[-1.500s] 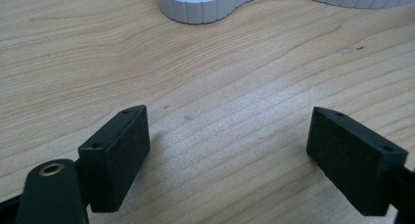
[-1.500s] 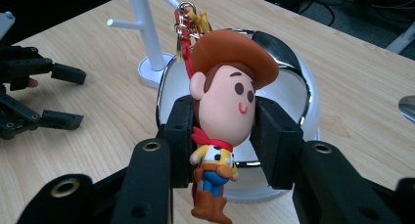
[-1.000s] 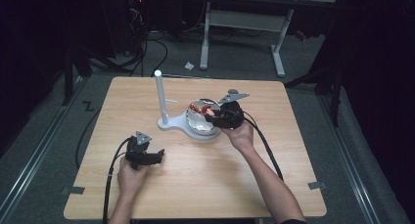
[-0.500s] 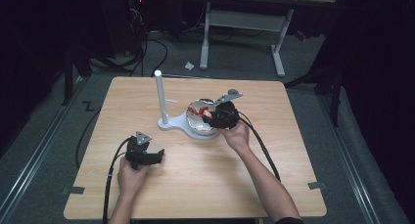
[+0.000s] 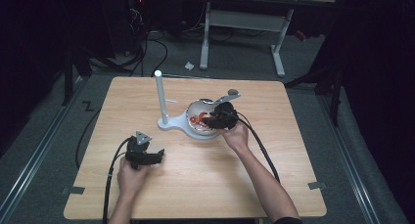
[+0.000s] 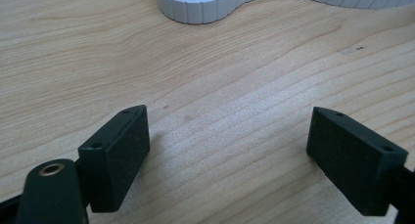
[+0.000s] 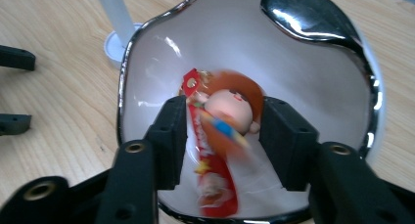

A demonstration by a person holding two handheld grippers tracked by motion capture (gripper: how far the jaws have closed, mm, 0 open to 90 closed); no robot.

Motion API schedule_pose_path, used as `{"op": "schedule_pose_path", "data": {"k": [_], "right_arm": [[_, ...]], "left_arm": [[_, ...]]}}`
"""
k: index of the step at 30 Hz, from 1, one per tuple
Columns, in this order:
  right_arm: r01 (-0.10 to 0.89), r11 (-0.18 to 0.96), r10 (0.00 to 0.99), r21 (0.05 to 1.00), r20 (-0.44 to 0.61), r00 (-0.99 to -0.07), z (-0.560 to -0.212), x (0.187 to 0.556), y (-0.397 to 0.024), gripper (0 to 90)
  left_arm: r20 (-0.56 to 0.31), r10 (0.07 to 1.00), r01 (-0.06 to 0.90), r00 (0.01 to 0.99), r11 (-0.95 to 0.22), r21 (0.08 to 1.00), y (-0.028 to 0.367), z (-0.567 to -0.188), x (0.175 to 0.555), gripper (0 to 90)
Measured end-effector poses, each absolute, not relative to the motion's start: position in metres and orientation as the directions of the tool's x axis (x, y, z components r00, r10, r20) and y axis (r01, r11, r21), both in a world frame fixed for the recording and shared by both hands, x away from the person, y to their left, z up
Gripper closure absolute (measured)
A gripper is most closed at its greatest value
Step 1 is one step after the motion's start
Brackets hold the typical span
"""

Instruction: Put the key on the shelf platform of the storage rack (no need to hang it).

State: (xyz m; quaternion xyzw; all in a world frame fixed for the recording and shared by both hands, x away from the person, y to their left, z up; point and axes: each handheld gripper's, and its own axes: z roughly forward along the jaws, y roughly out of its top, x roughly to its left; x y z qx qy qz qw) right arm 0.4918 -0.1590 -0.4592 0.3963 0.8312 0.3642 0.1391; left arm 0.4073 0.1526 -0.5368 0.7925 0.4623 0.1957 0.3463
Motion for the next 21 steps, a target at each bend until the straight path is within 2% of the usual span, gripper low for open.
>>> {"op": "schedule_pose_path", "data": {"k": [6, 21], "right_arm": [[0.535, 0.407, 0.758, 0.74, 0.054, -0.65, -0.453, 0.487, -0.163, 49.3], [0.512, 0.373, 0.76, 0.774, 0.061, -0.647, -0.441, 0.477, -0.182, 49.9]], "left_arm": [[-0.011, 0.869, 0.598, 0.495, -0.332, 0.73, 0.153, -0.537, 0.407, 16.5], [-0.011, 0.868, 0.598, 0.496, -0.332, 0.73, 0.153, -0.537, 0.407, 16.5]]}}
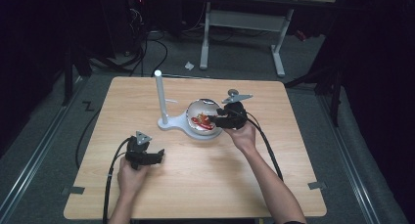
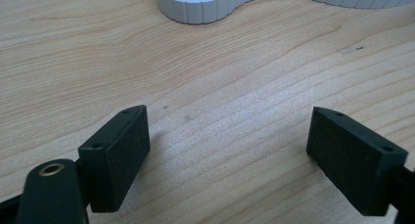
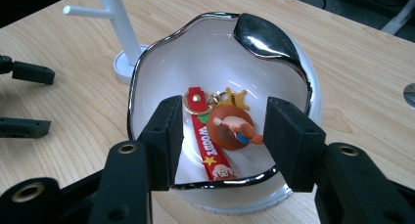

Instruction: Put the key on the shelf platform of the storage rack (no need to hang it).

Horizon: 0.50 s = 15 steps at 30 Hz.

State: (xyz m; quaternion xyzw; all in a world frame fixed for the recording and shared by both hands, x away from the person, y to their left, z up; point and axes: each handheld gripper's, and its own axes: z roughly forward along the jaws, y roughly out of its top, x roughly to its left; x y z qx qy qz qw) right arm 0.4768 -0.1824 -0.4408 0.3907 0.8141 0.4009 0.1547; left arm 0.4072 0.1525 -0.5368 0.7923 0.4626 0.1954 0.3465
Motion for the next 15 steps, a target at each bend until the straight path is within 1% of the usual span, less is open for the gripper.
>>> {"op": "schedule_pose_path", "data": {"k": [3, 4, 15], "right_arm": [[0.518, 0.367, 0.763, 0.773, 0.068, -0.643, -0.44, 0.476, -0.185, 49.9], [0.503, 0.36, 0.766, 0.786, 0.058, -0.64, -0.439, 0.474, -0.186, 52.0], [0.476, 0.344, 0.766, 0.809, 0.052, -0.641, -0.429, 0.468, -0.195, 53.3]], "left_arm": [[-0.011, 0.868, 0.598, 0.496, -0.332, 0.73, 0.153, -0.537, 0.407, 16.5], [-0.011, 0.868, 0.598, 0.496, -0.332, 0.73, 0.153, -0.537, 0.407, 16.5], [-0.011, 0.869, 0.598, 0.495, -0.332, 0.73, 0.153, -0.537, 0.407, 16.5]]}}
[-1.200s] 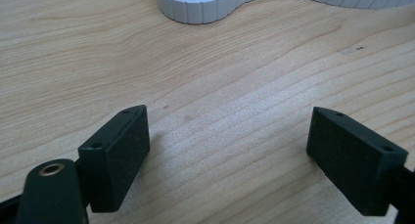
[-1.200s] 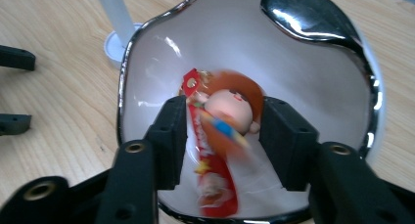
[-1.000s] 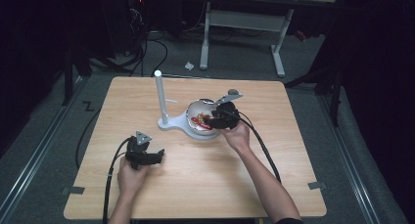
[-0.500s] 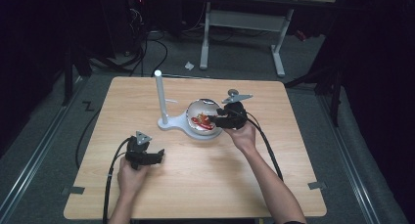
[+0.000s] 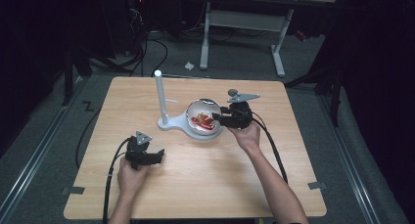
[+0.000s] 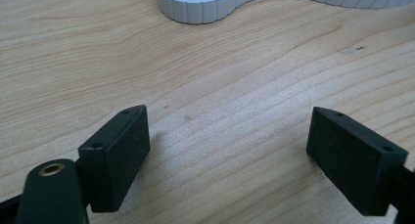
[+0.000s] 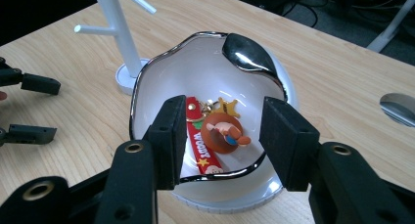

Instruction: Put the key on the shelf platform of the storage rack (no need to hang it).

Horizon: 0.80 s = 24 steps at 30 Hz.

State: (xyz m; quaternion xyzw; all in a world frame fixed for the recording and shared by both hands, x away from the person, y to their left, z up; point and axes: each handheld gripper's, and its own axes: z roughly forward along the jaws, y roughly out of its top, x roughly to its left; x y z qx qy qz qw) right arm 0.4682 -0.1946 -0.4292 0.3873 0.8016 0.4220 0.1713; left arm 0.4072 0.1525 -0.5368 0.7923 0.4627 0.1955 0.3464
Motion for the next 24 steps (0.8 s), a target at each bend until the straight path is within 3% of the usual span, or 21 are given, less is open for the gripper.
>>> {"op": "schedule_pose_path", "data": {"k": [24], "right_arm": [[0.468, 0.277, 0.807, 0.839, 0.061, -0.588, -0.414, 0.451, -0.234, 56.4]], "left_arm": [[-0.011, 0.869, 0.598, 0.494, -0.331, 0.73, 0.152, -0.537, 0.407, 16.5]]}}
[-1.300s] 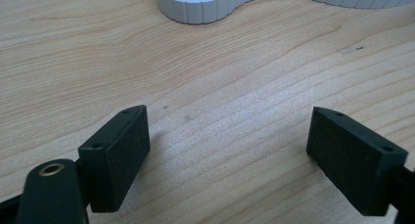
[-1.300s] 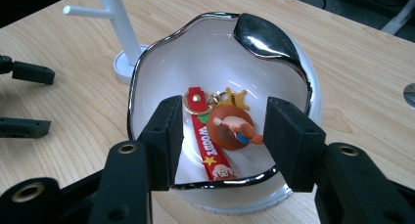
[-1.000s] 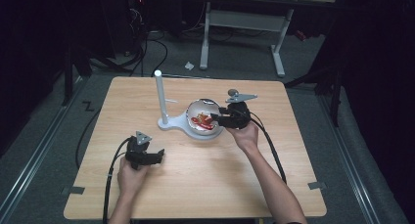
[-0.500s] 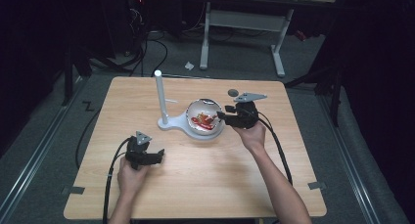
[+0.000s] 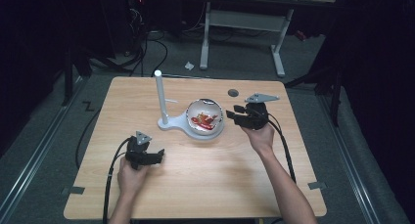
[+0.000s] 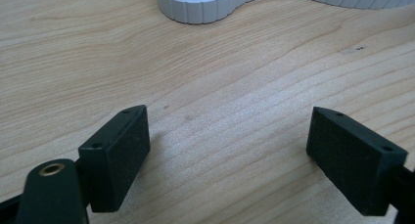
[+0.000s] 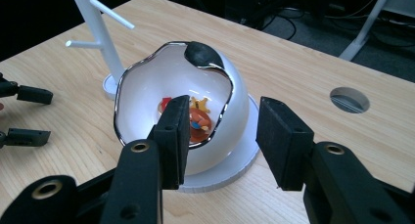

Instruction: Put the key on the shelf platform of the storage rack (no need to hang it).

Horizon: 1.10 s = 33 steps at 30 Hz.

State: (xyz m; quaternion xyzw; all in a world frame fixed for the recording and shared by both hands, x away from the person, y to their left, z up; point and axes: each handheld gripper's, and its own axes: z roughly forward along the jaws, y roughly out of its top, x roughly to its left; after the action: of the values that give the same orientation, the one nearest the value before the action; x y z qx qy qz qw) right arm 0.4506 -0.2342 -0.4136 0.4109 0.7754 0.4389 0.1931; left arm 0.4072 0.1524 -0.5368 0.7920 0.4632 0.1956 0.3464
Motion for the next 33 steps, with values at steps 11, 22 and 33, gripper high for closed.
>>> {"op": "schedule_pose_path", "data": {"k": [11, 22, 33], "right_arm": [[0.464, 0.255, 0.819, 0.848, 0.065, -0.57, -0.405, 0.442, -0.252, 55.8], [0.455, 0.237, 0.827, 0.858, 0.068, -0.558, -0.401, 0.433, -0.263, 54.6], [0.458, 0.202, 0.848, 0.866, 0.08, -0.525, -0.396, 0.422, -0.284, 53.8]], "left_arm": [[-0.011, 0.869, 0.598, 0.494, -0.331, 0.73, 0.152, -0.537, 0.407, 16.5], [-0.011, 0.87, 0.598, 0.494, -0.331, 0.73, 0.152, -0.537, 0.407, 16.5], [-0.011, 0.87, 0.599, 0.493, -0.33, 0.73, 0.152, -0.537, 0.407, 16.5]]}}
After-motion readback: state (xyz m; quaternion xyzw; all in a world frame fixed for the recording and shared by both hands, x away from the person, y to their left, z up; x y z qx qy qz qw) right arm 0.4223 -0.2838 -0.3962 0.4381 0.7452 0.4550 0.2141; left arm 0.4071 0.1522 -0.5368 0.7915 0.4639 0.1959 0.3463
